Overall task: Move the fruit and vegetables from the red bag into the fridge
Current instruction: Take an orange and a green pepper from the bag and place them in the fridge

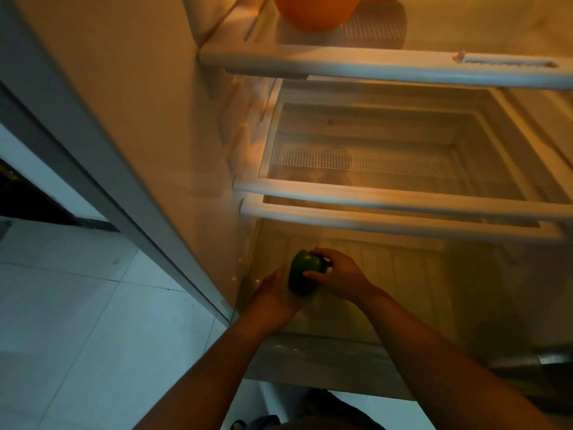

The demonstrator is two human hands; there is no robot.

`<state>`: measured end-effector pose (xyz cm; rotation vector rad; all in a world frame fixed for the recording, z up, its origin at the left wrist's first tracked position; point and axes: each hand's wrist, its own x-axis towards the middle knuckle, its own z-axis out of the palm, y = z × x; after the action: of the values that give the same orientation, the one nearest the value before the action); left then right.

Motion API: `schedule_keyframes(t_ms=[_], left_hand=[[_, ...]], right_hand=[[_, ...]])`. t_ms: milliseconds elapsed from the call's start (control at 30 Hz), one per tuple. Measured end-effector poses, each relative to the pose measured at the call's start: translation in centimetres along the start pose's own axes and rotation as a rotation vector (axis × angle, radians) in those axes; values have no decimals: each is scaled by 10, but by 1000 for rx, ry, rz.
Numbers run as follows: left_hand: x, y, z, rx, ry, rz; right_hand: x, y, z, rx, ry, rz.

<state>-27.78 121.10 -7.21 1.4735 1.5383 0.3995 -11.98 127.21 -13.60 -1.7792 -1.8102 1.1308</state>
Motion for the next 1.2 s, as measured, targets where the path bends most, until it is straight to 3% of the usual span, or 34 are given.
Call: schedule_keyframes(t_ms=[233, 433, 633, 833, 933, 1067, 1200], left_hand=[[-4, -13, -1, 188, 56, 38], [-10, -16, -7, 305, 16, 113], [-29, -15, -19, 457, -94, 330], [-55, -15, -36, 391, -124, 514], [-70, -17, -40, 421, -162, 596], [-99, -17, -32, 438, -201, 722], [-133, -15, 0, 560, -343, 898]], right_hand=[[4, -21, -5, 123, 54, -45], [-40, -11, -14, -44, 55, 48], [-111, -32, -18, -78, 267, -9], [-190, -59, 1, 17, 517, -21], [-231, -66, 18, -5, 597, 40], [-289, -61, 43, -80, 562, 178], [-353, -52, 63, -102, 579, 332]])
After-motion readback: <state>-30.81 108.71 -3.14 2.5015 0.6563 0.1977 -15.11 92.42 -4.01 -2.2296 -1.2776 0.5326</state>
